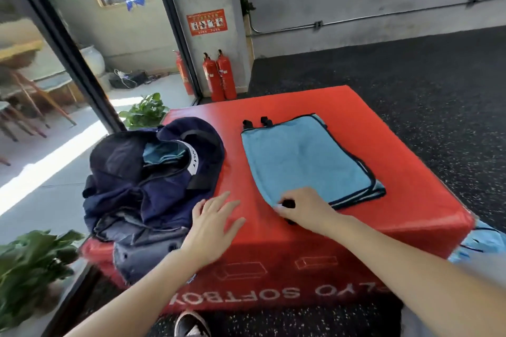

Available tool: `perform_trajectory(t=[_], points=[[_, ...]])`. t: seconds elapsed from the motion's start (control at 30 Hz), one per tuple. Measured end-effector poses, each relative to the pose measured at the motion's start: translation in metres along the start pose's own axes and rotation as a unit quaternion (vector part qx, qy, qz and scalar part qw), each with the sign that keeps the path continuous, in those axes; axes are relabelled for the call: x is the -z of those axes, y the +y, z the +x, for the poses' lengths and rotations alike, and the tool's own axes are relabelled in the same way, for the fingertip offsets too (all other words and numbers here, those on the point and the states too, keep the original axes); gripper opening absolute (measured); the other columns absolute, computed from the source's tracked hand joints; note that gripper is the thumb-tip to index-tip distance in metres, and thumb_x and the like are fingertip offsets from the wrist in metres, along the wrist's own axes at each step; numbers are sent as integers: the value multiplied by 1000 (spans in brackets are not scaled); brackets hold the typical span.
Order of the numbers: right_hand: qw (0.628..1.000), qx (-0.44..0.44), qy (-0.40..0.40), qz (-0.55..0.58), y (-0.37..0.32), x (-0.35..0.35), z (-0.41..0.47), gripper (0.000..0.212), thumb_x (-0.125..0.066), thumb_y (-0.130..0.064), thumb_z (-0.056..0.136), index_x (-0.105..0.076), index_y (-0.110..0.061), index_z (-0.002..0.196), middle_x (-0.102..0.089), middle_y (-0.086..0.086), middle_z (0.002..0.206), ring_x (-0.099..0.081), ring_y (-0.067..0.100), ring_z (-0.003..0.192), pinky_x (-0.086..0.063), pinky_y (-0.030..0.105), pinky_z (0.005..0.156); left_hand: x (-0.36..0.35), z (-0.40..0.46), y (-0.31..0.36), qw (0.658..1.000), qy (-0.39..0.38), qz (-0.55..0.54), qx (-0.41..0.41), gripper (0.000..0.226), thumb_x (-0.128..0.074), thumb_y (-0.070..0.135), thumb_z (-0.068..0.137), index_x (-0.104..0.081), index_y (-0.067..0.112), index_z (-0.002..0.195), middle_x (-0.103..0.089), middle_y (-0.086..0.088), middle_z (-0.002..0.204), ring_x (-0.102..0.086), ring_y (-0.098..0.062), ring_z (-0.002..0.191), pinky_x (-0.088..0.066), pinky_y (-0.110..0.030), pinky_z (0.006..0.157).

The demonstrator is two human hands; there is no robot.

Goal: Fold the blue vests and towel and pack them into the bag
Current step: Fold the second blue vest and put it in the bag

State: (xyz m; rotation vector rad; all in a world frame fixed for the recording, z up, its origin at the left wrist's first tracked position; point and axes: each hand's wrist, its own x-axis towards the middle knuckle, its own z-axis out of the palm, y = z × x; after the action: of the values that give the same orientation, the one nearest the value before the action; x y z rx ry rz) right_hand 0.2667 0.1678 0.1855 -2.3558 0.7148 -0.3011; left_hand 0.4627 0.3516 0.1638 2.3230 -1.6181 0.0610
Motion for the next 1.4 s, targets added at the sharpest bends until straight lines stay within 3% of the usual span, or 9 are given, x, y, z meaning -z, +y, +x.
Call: perform_trajectory(t=[0.07,0.17,0.27,0.43,0.6,0.8,1.03,1.23,1.4], points=[[992,0,-21,127,-18,-6,1,28,-73,-46,88,-74,-25,107,-74,-15,102,-68,-2,94,-52,21,89,5,-16,-6,1000,8,-14,11,58,-32,64,91,-56,36,136,-44,4,153,-41,-18,139,-18,-40,116],[987,-10,-12,159,-16,3,-2,32,-73,-45,89,-72,-26,115,-72,-17,108,-65,-9,99,-49,15,90,7,-26,-7,999,7,-35,21,62,-28,65,90,-54,35,138,-45,7,152,-38,-13,139,-14,-34,115],[997,-20,17,72,16,22,-10,24,-73,-41,89,-73,-27,109,-70,-19,98,-61,-15,91,-48,10,83,4,-20,1,998,19,-57,19,58,-32,63,92,-55,34,137,-50,13,145,-42,-9,135,-18,-32,115],[995,-9,-5,-103,70,61,-41,36,-69,-54,87,-70,-31,114,-66,-22,111,-59,-1,107,-44,19,93,-8,-6,14,991,14,-132,-9,44,-56,54,93,-62,32,131,-61,14,130,-52,-8,124,-39,-38,109],[991,-14,-18,-130,116,79,-71,56,-57,-78,74,-61,-49,122,-51,-27,129,-45,-3,124,-35,26,112,-15,-7,14,988,-16,-151,-16,50,-68,54,86,-65,28,129,-58,17,119,-50,0,117,-37,-22,107],[994,22,26,-107,130,65,-90,54,-67,-72,74,-67,-44,119,-54,-29,116,-45,-3,116,-37,24,104,-23,-16,12,989,0,-140,-37,44,-78,42,82,-72,22,120,-57,17,116,-45,3,115,-23,0,102],[984,91,57,-139,129,54,-97,38,-61,-54,84,-79,-28,105,-59,-18,94,-52,7,96,-42,25,89,-25,-21,19,989,18,-147,-24,29,-84,26,79,-78,16,105,-58,15,98,-47,5,97,-28,2,92],[995,46,31,-82,121,65,-100,5,-67,-42,89,-70,-38,89,-56,-25,105,-53,2,105,-44,29,93,-17,-25,24,988,32,-148,-40,17,-85,19,78,-75,18,92,-53,27,96,-47,7,95,-31,-1,92],[998,17,-5,-66,113,76,-102,12,-70,-35,92,-62,-44,88,-60,-28,117,-56,-4,109,-44,31,101,-6,-26,27,981,5,-194,-5,20,-80,28,84,-67,39,95,-61,27,115,-53,13,113,-35,-11,101]])
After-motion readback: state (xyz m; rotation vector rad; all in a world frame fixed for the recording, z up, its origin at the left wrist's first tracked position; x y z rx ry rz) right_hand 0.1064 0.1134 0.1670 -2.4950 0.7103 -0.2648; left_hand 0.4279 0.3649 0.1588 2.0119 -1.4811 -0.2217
